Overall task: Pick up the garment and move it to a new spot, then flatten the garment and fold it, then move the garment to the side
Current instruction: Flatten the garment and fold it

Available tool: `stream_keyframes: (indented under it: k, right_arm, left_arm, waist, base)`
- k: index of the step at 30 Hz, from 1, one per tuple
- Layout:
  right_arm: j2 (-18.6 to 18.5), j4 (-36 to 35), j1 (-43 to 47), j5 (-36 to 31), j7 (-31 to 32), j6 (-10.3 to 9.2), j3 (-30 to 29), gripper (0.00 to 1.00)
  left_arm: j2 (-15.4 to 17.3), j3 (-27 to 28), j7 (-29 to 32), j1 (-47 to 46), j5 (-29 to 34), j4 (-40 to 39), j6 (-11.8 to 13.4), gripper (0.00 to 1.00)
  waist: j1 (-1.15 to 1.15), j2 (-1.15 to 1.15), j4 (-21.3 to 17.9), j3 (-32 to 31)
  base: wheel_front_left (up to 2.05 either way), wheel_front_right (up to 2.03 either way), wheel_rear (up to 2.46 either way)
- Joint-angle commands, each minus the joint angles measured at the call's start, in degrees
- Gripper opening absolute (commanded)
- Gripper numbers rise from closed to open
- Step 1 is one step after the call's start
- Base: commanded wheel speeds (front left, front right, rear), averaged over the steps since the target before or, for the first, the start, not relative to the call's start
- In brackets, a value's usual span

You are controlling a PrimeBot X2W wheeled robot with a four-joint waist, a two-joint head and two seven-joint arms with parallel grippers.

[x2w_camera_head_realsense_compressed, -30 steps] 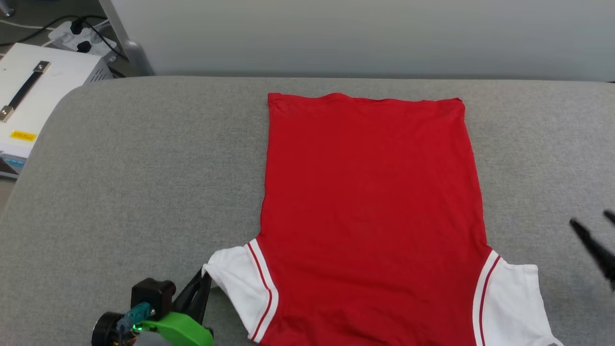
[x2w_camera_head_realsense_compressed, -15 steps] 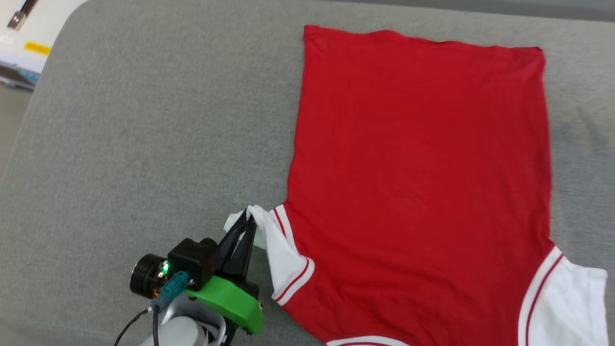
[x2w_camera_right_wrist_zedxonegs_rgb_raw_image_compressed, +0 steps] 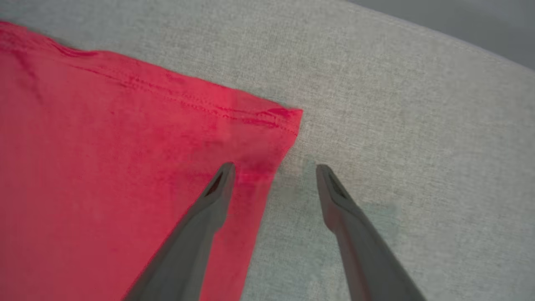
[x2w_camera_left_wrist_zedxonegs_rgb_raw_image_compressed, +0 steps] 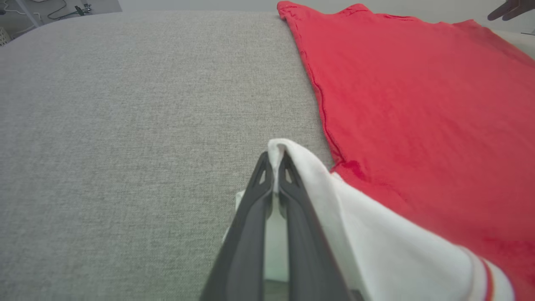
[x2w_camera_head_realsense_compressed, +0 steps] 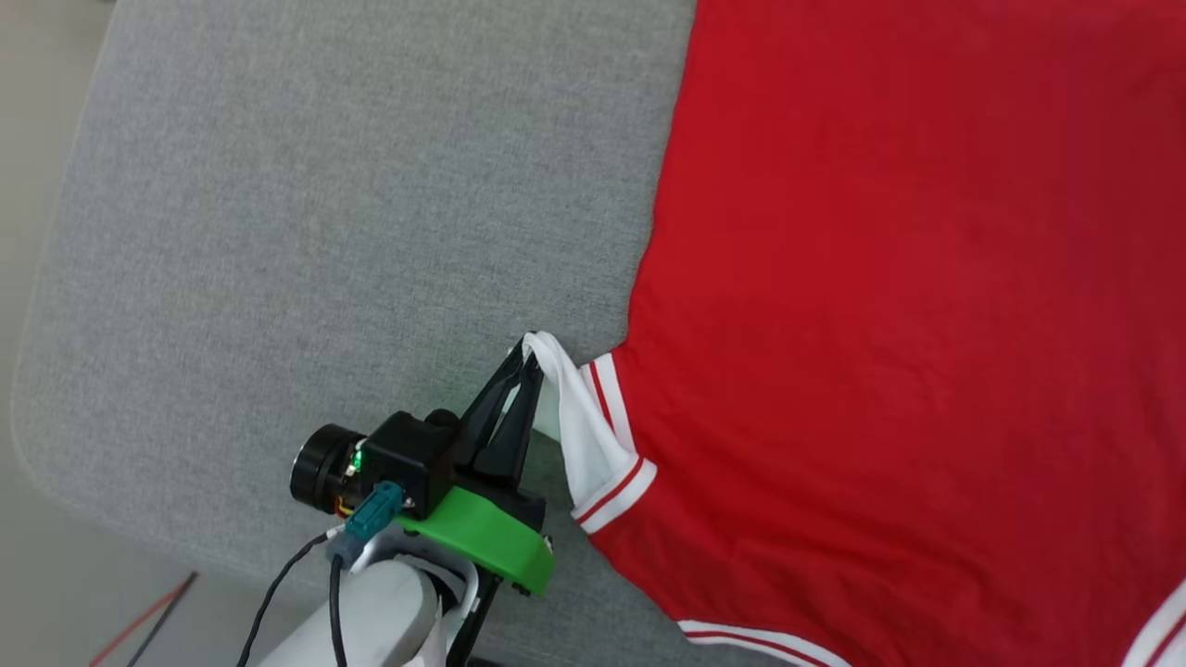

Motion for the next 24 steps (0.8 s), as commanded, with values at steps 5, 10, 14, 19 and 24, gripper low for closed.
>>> stream_keyframes:
  k: [5, 10, 14, 19, 24]
  right_arm:
    - [1.0, 2.9, 3.5, -0.9, -0.2, -0.04, 1.9, 1.00]
    - [0.3, 3.0, 6.4, 0.6, 0.3, -0.04, 3.6, 0.00]
    - [-0.3, 1.6, 5.6, 1.4, -2.4, -0.04, 3.9, 0.00]
    - [-0.2, 0.3, 4.2, 2.1, -8.2, -0.04, 4.4, 0.00]
    - [-2.7, -3.3, 6.1, 5.2, -13.6, -0.04, 7.2, 0.00]
  left_arm:
    - [-1.4, 1.2, -0.3, -1.2, 1.3, 0.4, -1.3, 0.00]
    - [-1.9, 2.2, -0.3, -1.1, 1.9, 1.6, -2.5, 0.00]
    - [-2.3, 3.2, -0.3, -0.2, 2.1, 2.8, -3.0, 0.00]
    - [-2.6, 4.5, -0.3, 1.9, 2.1, 4.3, -3.5, 0.00]
    - [-1.9, 5.5, -0.3, 4.4, 2.1, 5.8, -3.8, 0.00]
  waist:
    - [0.00, 0.00, 3.2, 5.1]
    - [0.00, 0.00, 2.6, 4.4]
    - [0.00, 0.00, 1.6, 2.4]
    - [0.00, 0.00, -0.3, -1.9]
    - [0.00, 0.00, -2.7, -7.2]
  base:
    - [0.00, 0.00, 0.00]
    - [0.00, 0.00, 0.00]
    - [0.00, 0.00, 0.00]
    - [0.00, 0.00, 0.00]
    - [0.00, 0.00, 0.00]
